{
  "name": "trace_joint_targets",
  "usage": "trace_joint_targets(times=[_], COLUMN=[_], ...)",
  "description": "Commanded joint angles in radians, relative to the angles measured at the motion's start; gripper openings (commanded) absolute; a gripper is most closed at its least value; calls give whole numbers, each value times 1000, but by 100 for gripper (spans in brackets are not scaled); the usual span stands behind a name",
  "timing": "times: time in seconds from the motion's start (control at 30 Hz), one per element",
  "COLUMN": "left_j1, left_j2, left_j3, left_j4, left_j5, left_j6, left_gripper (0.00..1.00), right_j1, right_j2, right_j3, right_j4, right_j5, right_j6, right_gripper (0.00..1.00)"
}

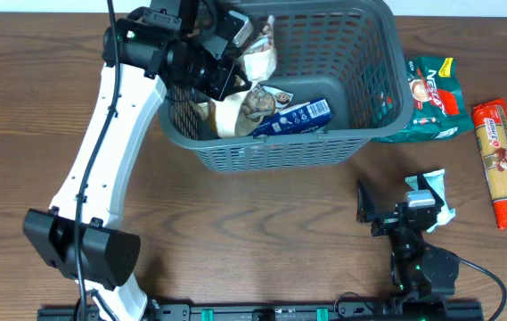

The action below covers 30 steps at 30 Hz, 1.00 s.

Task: Pack container
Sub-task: 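Carry the pouch with the left gripper over the basket, then lower the pouch into the basket and open the left gripper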

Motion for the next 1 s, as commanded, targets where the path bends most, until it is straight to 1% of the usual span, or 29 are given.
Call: trace_joint_targets(times=[0.0,0.27,0.6,0.8,0.97], left_j1=[2,-5,-80,-116,-119], left_j2=[6,6,12,60,114], left_j3=[15,10,-12,-21,-21], left_j4=[-3,-2,23,28,29], left_j5=[-116,-122,-126,-216,-254], left_j6=[-7,-24,-34,-35,-51], left_gripper=[6,6,6,5,6], right_j1=[-6,-6,-6,-6,-6], right_j2=[-6,-6,-6,-6,-6], right_j3=[-1,-1,-1,-1,-1], right_j4=[-4,-4,-4,-4,-5], right_j5=[2,2,2,2,2], right_j6=[-12,-12,-12,-12,-12], right_gripper=[99,99,99,99,99])
